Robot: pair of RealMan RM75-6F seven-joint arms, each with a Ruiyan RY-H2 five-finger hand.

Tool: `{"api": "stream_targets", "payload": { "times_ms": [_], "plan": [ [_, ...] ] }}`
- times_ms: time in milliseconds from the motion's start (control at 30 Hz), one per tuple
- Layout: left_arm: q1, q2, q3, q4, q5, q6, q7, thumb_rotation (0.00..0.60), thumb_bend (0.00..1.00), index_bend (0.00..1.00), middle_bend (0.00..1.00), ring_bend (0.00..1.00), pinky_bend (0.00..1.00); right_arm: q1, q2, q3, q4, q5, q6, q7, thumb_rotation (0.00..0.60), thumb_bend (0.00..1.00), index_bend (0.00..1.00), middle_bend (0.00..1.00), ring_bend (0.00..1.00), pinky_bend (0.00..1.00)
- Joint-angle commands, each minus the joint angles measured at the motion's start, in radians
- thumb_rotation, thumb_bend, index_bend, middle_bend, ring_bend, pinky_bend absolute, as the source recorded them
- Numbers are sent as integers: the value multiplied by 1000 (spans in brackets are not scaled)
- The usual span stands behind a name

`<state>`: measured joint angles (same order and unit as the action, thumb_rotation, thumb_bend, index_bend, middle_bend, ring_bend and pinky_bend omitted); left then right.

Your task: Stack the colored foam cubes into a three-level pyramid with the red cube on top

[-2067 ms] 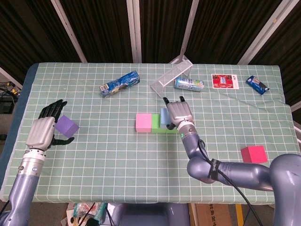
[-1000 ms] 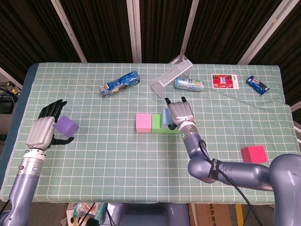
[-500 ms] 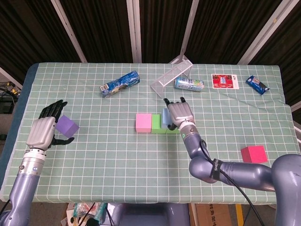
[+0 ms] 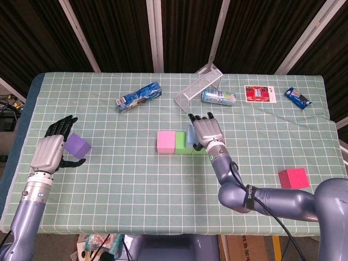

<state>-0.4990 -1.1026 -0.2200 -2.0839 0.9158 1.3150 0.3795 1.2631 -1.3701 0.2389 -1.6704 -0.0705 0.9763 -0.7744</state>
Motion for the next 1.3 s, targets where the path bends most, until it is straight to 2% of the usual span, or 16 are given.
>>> {"api": "stream_targets", "payload": {
  "times_ms": [33,400,700,1067,1233,1300],
  "plan": [
    [0,0,1,0,0,-1,0,600,108,0,8,7,30,0,5,-3,-12,5,4,-3,600,302,0,131,173,0],
    [1,3,3,-3,4,1,0,600,109,0,8,7,29,-5,39,-8,-82,11,13,-2,600,263,0,2,37,0],
    [1,0,2,-2,0,9,7,600,109,0,8,7,29,-54,77,-34,-185,-87,65,42,600,262,0,0,4,0],
    [4,0,-2,-7,9,25,11,600,109,0,8,7,30,-111,63,-48,-173,-180,122,104,600,262,0,0,0,0],
    [7,3,-6,2,4,29,7,600,108,0,5,7,30,-198,108,-77,-236,-296,223,165,600,262,0,0,0,0],
    [10,6,-8,5,4,36,6,600,108,0,5,7,29,-276,156,-120,-288,-403,314,209,600,262,0,0,0,0]
  ]
}}
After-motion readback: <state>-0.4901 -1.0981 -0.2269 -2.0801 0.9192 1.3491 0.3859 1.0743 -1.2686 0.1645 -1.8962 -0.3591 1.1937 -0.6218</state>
